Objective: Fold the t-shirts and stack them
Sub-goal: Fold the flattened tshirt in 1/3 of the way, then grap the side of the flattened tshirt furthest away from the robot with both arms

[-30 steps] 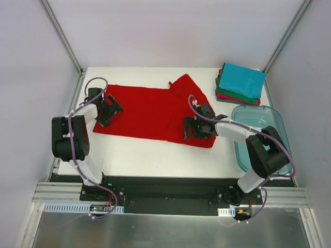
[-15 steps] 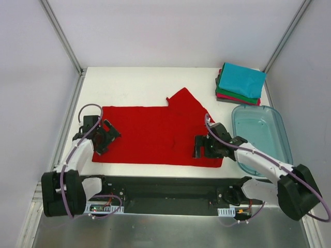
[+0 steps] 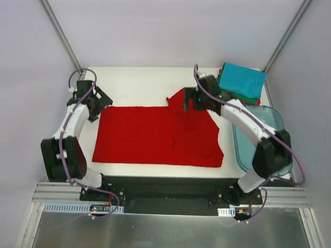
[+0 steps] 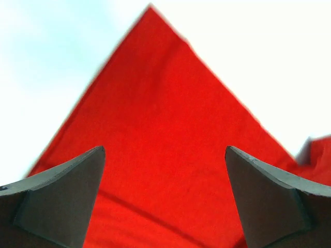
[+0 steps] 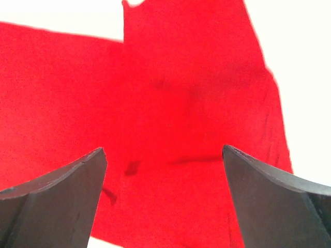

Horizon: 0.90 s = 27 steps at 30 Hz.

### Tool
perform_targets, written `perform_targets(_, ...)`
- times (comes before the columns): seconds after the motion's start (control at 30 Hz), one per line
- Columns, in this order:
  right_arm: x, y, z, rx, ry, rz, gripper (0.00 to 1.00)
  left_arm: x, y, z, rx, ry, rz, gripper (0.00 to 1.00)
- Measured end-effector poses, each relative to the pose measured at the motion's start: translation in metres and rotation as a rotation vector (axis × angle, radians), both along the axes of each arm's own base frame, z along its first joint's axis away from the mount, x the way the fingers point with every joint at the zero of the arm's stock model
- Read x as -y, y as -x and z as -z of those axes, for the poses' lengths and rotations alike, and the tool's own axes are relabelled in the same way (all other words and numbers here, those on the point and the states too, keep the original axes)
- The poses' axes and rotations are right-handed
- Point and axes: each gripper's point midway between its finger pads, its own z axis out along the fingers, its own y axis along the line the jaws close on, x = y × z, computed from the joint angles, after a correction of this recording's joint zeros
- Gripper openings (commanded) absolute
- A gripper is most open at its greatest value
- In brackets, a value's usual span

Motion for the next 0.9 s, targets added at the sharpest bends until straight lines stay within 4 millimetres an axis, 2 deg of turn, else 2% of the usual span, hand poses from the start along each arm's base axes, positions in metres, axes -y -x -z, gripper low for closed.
perform_targets(0.1, -0.012, -0.066, -0.008, 0.040, 0.023, 0.014, 0.96, -0.017, -0.041, 0.002, -0.034, -0.039, -0.006, 0.91)
perform_targets(0.23, -0.025, -0.137, 0.000, 0.075, 0.069, 0.012, 0.96, -0.038, -0.083, 0.015, -0.085, -0.095, -0.011, 0.90)
perform_targets(0.37, -0.037, -0.195, 0.027, 0.101, 0.105, 0.010, 0.96, -0.051, -0.105, 0.038, -0.157, -0.128, -0.016, 0.86)
perform_targets(0.47, -0.042, -0.228, 0.054, 0.106, 0.117, 0.018, 0.96, -0.057, -0.118, 0.056, -0.210, -0.145, -0.012, 0.80)
perform_targets(0.53, -0.043, -0.242, 0.072, 0.104, 0.117, 0.028, 0.96, -0.060, -0.126, 0.070, -0.243, -0.151, -0.011, 0.74)
perform_targets(0.6, -0.043, -0.249, 0.089, 0.096, 0.113, 0.037, 0.96, -0.062, -0.130, 0.082, -0.274, -0.154, -0.009, 0.69)
perform_targets(0.73, -0.039, -0.257, 0.110, 0.083, 0.094, 0.073, 0.96, -0.061, -0.123, 0.105, -0.344, -0.146, 0.002, 0.57)
perform_targets(0.83, -0.036, -0.261, 0.116, 0.067, 0.064, 0.102, 0.96, -0.059, -0.121, 0.105, -0.352, -0.139, 0.010, 0.52)
perform_targets(0.9, -0.036, -0.261, 0.117, 0.047, 0.030, 0.123, 0.96, -0.057, -0.121, 0.106, -0.355, -0.125, 0.018, 0.45)
